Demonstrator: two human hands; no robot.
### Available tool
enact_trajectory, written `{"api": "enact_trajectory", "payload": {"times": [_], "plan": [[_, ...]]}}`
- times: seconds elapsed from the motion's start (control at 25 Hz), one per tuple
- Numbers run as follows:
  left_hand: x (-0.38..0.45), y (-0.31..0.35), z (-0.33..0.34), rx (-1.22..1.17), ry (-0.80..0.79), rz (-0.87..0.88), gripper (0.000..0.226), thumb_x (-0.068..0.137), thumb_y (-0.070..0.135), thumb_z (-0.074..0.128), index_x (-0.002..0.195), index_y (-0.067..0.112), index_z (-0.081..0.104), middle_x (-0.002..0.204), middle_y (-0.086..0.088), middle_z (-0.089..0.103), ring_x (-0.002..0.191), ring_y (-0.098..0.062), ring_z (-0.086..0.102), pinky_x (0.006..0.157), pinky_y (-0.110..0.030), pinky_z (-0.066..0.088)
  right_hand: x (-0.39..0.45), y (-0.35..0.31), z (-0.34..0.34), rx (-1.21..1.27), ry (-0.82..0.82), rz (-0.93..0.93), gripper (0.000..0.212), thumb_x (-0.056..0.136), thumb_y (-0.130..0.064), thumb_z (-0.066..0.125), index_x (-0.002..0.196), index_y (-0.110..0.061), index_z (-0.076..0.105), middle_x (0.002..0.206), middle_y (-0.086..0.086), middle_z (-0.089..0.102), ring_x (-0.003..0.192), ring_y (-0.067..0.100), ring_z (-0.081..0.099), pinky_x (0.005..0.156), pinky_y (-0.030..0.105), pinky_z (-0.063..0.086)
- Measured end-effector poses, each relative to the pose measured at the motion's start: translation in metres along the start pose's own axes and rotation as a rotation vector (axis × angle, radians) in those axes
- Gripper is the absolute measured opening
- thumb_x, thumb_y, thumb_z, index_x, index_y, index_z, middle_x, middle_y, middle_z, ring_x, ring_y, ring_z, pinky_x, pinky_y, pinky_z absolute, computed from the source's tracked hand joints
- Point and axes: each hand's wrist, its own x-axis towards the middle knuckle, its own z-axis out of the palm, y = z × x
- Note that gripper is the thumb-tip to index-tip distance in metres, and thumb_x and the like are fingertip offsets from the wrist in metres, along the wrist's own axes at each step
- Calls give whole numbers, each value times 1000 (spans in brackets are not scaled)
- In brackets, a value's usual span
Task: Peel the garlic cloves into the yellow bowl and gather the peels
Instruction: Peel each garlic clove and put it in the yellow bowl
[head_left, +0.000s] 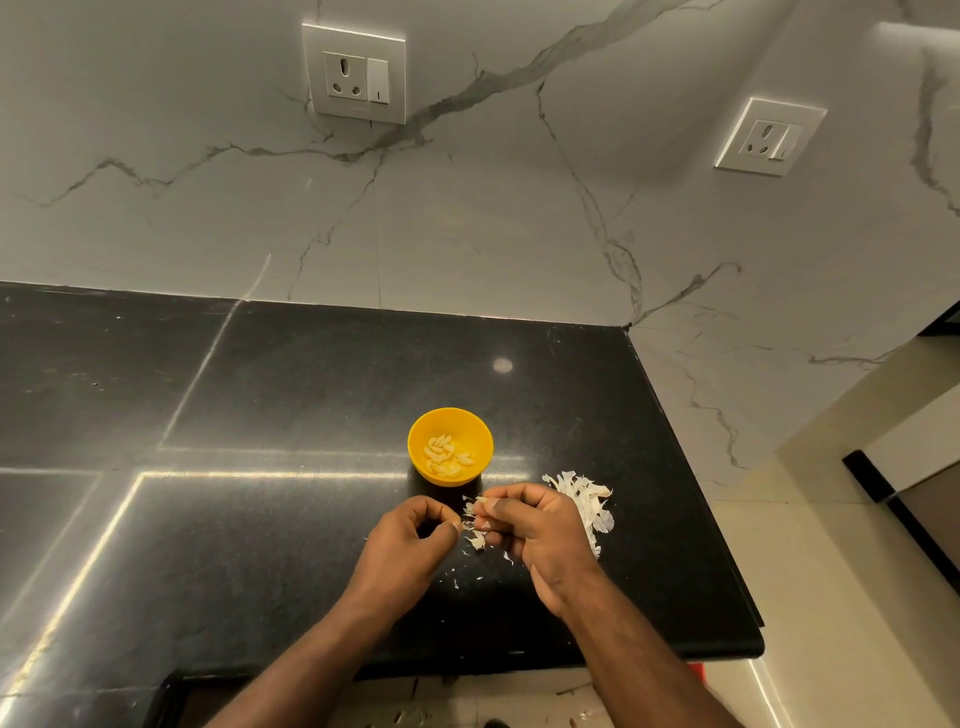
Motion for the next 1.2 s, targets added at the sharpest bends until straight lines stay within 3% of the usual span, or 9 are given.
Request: {"api": "enact_trajectory", "payload": {"times": [0.2,0.4,0.56,0.76,0.92,1.2], "plan": [[4,-3,-1,48,-29,-22,25,88,4,64,86,27,72,77,7,73,56,-4,56,59,-28,46,2,6,-3,-82,6,-40,13,82,9,72,93,1,73,80,20,74,66,22,65,58,24,52],[6,0,-4,31,-27,3,8,92,23,70,91,30,74,86,16,75,82,-1,68,80,-29,53,6,9,-6,-135,-20,-50,23,81,8,74,100,-5,76,80,12,74,63,15,59,62,23,51],[5,3,-3,-46,-25,-10,9,91,18,72,93,26,72,85,12,75,81,-4,68,74,-24,50,6,10,-4,-217,-38,-88,21,81,3,76,99,-8,78,86,13,77,69,10,66,67,22,52],[5,5,-4,-69,-55,-33,9,95,22,67,90,25,74,84,9,75,76,1,66,68,-21,46,5,10,-4,-369,-46,-152,20,79,-6,82,94,-20,80,95,1,78,92,14,74,82,27,57],[4,8,-4,-152,-72,-66,12,95,22,66,89,23,76,80,7,75,69,3,63,58,-13,44,5,11,-4,-470,-48,-193,17,74,-11,86,89,-16,81,89,-1,78,90,14,74,85,31,59],[6,6,-6,-268,-122,-195,9,92,14,66,89,11,74,80,-7,72,69,-9,56,52,-21,39,1,4,2,-481,-114,-184,23,73,-2,85,84,-22,79,88,-3,78,88,12,74,81,25,59]]}}
